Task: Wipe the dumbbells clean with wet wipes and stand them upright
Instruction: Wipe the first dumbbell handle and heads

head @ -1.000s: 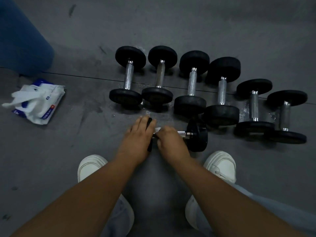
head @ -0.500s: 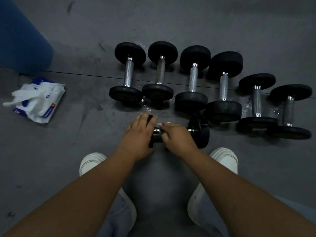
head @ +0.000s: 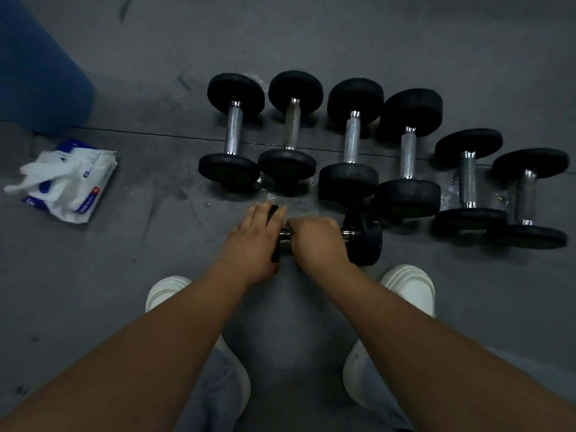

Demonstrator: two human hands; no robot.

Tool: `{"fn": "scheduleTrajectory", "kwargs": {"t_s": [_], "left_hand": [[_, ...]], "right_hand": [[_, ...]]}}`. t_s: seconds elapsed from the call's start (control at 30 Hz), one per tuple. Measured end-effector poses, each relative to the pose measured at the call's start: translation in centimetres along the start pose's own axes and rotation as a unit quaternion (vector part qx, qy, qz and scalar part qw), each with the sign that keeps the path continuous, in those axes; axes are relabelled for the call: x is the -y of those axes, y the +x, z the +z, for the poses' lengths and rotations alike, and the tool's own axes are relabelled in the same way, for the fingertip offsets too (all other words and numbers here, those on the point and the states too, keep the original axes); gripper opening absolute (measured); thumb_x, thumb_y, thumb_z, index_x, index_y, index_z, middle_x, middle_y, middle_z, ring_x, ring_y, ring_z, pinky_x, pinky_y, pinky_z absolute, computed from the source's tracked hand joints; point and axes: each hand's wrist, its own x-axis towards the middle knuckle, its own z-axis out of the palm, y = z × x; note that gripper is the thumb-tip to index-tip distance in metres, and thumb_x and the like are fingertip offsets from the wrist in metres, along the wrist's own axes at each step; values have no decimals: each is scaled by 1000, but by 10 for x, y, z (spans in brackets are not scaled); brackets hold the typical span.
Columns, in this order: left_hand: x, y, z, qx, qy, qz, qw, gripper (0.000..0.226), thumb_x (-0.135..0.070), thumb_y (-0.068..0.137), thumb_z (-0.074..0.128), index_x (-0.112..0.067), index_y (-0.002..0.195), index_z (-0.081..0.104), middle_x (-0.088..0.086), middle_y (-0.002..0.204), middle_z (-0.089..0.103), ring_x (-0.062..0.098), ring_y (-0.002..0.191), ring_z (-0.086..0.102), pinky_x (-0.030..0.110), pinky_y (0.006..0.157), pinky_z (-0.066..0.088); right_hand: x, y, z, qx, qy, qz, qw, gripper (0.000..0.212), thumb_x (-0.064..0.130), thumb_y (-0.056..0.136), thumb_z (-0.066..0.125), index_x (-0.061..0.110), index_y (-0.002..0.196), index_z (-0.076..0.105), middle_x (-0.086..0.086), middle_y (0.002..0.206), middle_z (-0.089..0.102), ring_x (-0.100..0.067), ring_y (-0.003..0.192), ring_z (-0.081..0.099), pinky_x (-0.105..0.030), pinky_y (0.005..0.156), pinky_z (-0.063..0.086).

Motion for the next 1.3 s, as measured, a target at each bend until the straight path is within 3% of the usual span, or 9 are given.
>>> {"fn": "scheduleTrajectory", "kwargs": {"t_s": [0.13,0.37,0.53,0.67,0.83,0.93,1.07,1.17,1.3], "left_hand": [[-1,-1,0,-2,1,-3,1000,114,-33,69,81,-24,155,6,4,159,1,28,149,4,51,111,37],[0,5,-7,18,-1,-6,1000,114,-31,70,80,-23,156,6,4,160,1,26,150,3,49,109,36],[1,6,-13,30,-21,6,999,110,-28,71,79,-21,155,9,3,160,2,23,149,3,48,110,35],[1,14,-21,53,-33,9,998,112,-27,70,82,-20,156,9,6,161,3,25,149,6,47,113,35],[2,19,-21,66,-34,4,997,114,-27,69,83,-19,156,9,7,161,3,25,149,7,49,113,34],[2,20,-22,65,-31,3,997,114,-27,70,83,-20,156,8,6,161,2,26,149,7,48,113,35],[1,18,-22,67,-33,2,997,113,-28,72,82,-20,156,6,4,161,0,25,149,6,49,111,37],[1,20,-22,67,-30,1,997,114,-29,71,82,-21,156,7,4,160,1,25,149,7,50,111,37],[2,17,-20,68,-31,-1,997,114,-30,71,82,-22,156,6,2,161,-1,24,149,5,52,110,38]], "right_hand": [[3,-1,4,39,-14,6,999,28,20,92,42,23,115,58,-3,114,63,-23,109,57,-39,100,32],[6,-8,14,26,-32,7,999,35,17,95,36,17,128,48,-4,127,56,-23,120,49,-38,102,31],[-9,1,11,27,11,5,1000,29,24,96,35,25,117,55,-2,118,62,-23,113,55,-37,98,32],[-1,-18,33,-28,-48,23,998,59,24,87,13,18,135,46,-2,134,53,-21,124,48,-41,104,30],[-8,-2,12,-65,-27,-3,998,19,26,94,44,24,101,62,-1,101,67,-25,98,61,-36,80,39],[-9,2,16,-55,-25,-12,998,16,29,93,48,24,96,62,1,98,66,-23,98,60,-35,79,36],[-5,1,13,-107,-29,5,994,10,28,75,69,22,74,62,-2,68,65,-26,69,62,-32,64,40],[-9,8,7,-106,18,46,993,4,22,82,61,19,81,65,-5,75,67,-28,73,64,-33,66,45],[3,-11,14,-78,13,-33,996,11,14,75,64,22,81,60,-3,70,65,-27,65,64,-32,62,44]]}}
